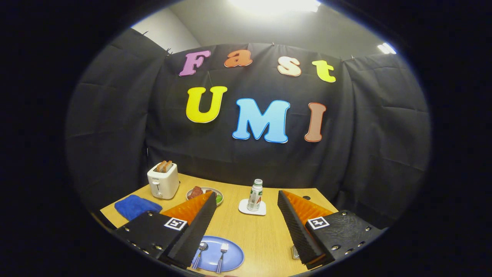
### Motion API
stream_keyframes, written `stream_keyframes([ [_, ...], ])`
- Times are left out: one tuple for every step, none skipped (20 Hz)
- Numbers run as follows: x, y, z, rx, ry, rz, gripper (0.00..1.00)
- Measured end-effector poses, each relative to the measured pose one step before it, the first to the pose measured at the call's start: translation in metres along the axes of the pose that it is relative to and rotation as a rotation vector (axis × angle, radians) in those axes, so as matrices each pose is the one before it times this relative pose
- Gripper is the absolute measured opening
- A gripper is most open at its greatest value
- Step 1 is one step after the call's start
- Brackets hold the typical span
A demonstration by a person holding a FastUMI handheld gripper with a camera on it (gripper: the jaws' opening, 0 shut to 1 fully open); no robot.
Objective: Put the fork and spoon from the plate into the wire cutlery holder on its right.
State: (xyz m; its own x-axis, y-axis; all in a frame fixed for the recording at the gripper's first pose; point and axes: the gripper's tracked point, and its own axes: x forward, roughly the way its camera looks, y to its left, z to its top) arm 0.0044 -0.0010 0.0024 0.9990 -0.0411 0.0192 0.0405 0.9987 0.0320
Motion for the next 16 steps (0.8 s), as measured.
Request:
stream_keyframes([
  [0.00129,0.00315,-0.00577,-0.00088,0.02306,0.00996,0.98],
  [0.00172,0.00219,-0.00612,0.00030,0.02319,0.00750,0.98],
  [0.00204,0.00168,-0.00556,-0.00118,0.02450,0.00443,0.98],
  [0.00202,0.00100,-0.00808,-0.00280,0.02612,-0.00017,0.98],
  [0.00117,0.00079,-0.00600,0.00048,0.02220,0.00281,0.98],
  [0.00203,0.00182,-0.00649,0.00611,0.02196,0.00498,0.98],
  [0.00164,0.00104,-0.00530,0.00187,0.02004,0.00480,0.98],
  [0.00336,0.00192,-0.00880,-0.00491,0.02794,0.00355,0.98],
  [0.00288,0.00247,-0.00965,-0.01213,0.03391,0.00419,0.98],
  [0.00300,0.00215,-0.01113,-0.01841,0.04202,0.00500,0.98],
  [0.00324,0.00469,-0.00991,-0.01768,0.04141,0.01103,0.98],
  [0.00432,0.00486,-0.01281,-0.01886,0.04668,0.01039,0.98],
  [0.00412,0.00441,-0.01175,-0.01759,0.05286,0.01365,0.98],
  [0.00588,0.00636,-0.01269,-0.01035,0.05147,0.01383,0.98],
  [0.00469,0.00508,-0.01318,-0.01165,0.05836,0.01781,0.98],
  [0.00495,0.00339,-0.01302,-0.00535,0.05674,0.01216,0.98],
])
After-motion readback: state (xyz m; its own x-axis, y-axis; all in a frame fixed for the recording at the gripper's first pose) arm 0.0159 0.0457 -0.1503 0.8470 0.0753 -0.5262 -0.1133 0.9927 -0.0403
